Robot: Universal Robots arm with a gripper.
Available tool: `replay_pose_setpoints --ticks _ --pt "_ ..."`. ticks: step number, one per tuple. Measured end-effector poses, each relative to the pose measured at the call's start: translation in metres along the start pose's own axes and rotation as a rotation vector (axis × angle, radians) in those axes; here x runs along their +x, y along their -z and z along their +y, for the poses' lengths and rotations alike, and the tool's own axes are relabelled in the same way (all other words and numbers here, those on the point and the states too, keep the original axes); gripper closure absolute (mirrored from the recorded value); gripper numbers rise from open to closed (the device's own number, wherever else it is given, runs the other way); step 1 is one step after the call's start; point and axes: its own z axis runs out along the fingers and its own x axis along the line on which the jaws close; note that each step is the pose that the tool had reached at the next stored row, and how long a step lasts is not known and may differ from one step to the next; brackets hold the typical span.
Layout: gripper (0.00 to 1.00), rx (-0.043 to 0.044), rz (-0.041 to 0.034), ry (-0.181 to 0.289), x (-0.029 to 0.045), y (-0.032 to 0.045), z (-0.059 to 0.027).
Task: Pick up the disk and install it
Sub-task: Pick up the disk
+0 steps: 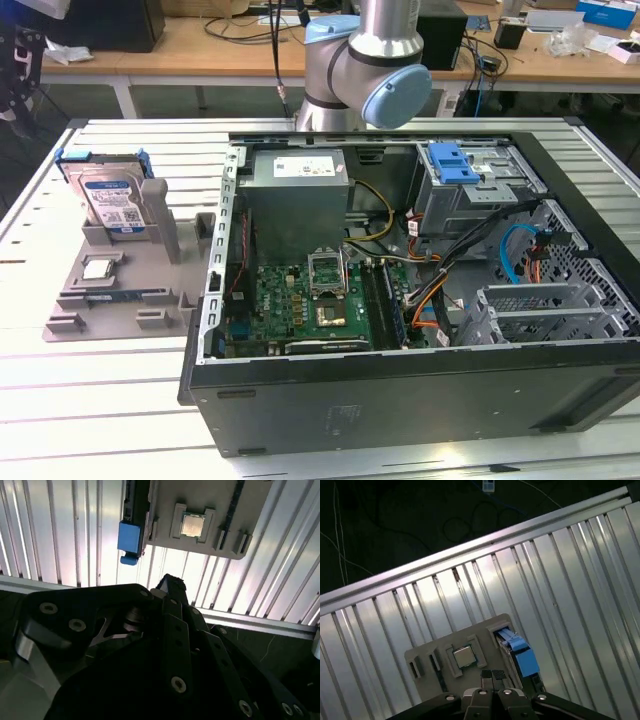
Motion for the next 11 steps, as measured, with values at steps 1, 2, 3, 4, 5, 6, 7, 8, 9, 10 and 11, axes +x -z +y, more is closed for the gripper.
replay_pose_setpoints --ticks 1,2,3,4,5,6,7,8,9,10,11 --pt "0.89 -0.0002 0.0003 0.008 0.0000 0.0000 0.0000" --pt "0.89 -0.0005 0.0007 0.022 0.0000 0.0000 0.0000" --pt "0.89 -0.0008 0.0010 0.031 0.0000 0.0000 0.0000" --pt "0.89 -0.0011 0.0014 0.046 0.0000 0.0000 0.0000" --pt "0.89 -0.0015 0.0019 0.061 0.0000 0.0000 0.0000" --pt "0.89 -0.0019 0.0025 0.079 0.0000 0.0000 0.0000" --pt "0.89 -0.0023 0.0029 0.094 0.0000 0.0000 0.0000" --pt "0.89 -0.0025 0.0033 0.103 0.0000 0.0000 0.0000" --pt "0.89 -0.0027 0.0036 0.110 0.0000 0.0000 0.0000" --pt "0.89 -0.0031 0.0039 0.124 0.0000 0.0000 0.0000" --pt "0.89 -0.0034 0.0044 0.139 0.0000 0.0000 0.0000"
